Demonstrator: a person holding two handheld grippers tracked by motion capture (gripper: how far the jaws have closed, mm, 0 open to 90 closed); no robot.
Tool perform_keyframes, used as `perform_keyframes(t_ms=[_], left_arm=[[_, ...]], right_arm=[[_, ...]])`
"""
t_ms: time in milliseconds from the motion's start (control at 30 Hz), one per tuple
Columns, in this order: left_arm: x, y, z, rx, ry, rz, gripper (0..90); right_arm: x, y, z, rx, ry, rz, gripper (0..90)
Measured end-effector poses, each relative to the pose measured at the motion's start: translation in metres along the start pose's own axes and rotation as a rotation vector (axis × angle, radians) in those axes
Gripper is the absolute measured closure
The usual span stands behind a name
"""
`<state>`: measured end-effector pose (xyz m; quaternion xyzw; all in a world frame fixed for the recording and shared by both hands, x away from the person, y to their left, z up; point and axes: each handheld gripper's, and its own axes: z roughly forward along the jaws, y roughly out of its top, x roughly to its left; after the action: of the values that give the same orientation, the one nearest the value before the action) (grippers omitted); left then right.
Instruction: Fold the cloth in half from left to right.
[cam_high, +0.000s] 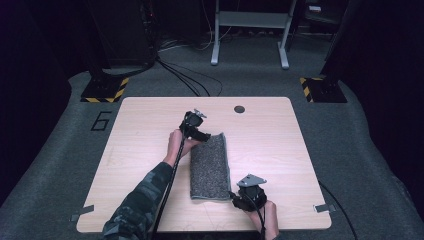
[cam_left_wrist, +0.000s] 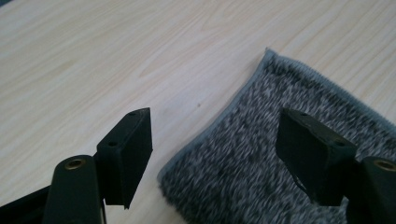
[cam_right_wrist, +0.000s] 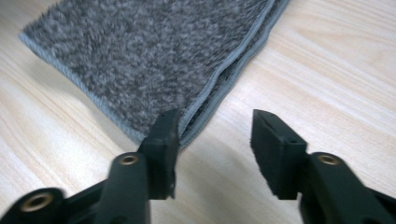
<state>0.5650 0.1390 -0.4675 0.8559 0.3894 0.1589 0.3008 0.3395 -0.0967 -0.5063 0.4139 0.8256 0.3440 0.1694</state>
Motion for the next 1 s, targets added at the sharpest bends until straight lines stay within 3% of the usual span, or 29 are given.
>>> perform_keyframes(t_ms=[233,500,600,700,800,933,1000], left_arm=[[0.016,-0.02,-0.001,0.014,-0.002,-0.037,22.9],[0.022,-0.031,0.0,0.009,-0.018,-0.065,20.4],[0.021,-0.034,0.002,0.018,-0.021,-0.068,20.1],[0.02,-0.036,0.004,0.02,-0.016,-0.073,19.9],[0.017,-0.039,0.007,0.039,0.0,-0.058,19.8],[0.013,-0.044,0.011,0.064,0.008,-0.048,19.5],[0.012,-0.048,0.013,0.062,0.01,-0.051,19.0]], right_arm=[[-0.021,0.021,-0.001,-0.05,0.044,0.021,28.4],[-0.051,0.062,0.025,-0.046,0.055,-0.006,23.6],[-0.058,0.074,0.037,-0.035,0.067,0.006,23.3],[-0.059,0.086,0.052,-0.019,0.059,0.004,22.9],[-0.051,0.094,0.072,0.022,0.024,-0.047,20.7],[-0.041,0.094,0.091,0.09,-0.005,-0.097,18.7],[-0.039,0.091,0.095,0.116,-0.017,-0.1,17.7]])
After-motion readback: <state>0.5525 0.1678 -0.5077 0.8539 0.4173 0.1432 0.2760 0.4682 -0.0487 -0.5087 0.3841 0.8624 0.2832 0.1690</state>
